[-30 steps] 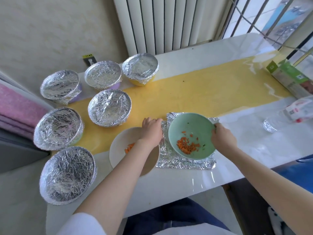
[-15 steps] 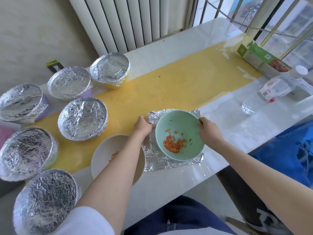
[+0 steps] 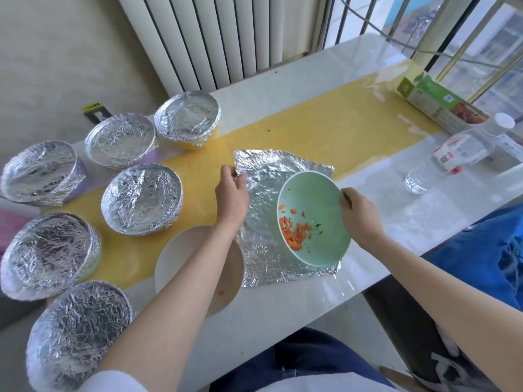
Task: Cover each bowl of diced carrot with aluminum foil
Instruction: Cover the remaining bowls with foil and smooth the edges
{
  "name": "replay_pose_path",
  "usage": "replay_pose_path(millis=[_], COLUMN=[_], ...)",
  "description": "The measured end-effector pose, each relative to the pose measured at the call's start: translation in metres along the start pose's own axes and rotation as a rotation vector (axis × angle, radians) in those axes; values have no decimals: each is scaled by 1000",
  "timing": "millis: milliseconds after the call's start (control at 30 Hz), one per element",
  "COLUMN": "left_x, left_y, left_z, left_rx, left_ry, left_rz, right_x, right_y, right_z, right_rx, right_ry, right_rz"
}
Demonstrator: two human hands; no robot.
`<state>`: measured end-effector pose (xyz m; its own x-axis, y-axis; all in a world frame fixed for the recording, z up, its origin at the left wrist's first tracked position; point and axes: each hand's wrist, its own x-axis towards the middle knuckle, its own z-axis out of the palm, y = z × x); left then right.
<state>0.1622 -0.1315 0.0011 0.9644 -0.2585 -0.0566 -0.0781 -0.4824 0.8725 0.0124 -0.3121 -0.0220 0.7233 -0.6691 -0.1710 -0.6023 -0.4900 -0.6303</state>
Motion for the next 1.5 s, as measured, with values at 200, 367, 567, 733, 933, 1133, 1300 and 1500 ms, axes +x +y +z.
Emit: replay_pose_path(millis=[200, 367, 567, 733, 933, 1133, 1300, 1500], left_x=[1, -5, -24, -36, -54, -89, -130, -161], left_y=[0, 7, 18, 17, 11, -8, -29, -32], left_z=[-23, -42, -65, -79, -96, -120, -116, -104], left_rx=[-109, -155, -223, -224, -279, -396, -580, -754], left_ry=[252, 350, 509, 593, 631, 631, 454, 458], left_rz=[16, 88, 157, 146, 86, -129, -432, -495], right_x=[0, -2, -1, -1, -23, -35, -41, -58], right_y=[-6, -6, -8, -25, -93, -129, -135, -140], right_z=[-3, 9, 19, 20, 18, 36, 53, 70], right_rx=[-85, -231, -311, -250, 152, 334, 395, 374], right_ry=[-39, -107, -138, -148, -236, -344, -308, -327], right_rz=[-93, -101, -89, -136, -402, -356, -323, -356])
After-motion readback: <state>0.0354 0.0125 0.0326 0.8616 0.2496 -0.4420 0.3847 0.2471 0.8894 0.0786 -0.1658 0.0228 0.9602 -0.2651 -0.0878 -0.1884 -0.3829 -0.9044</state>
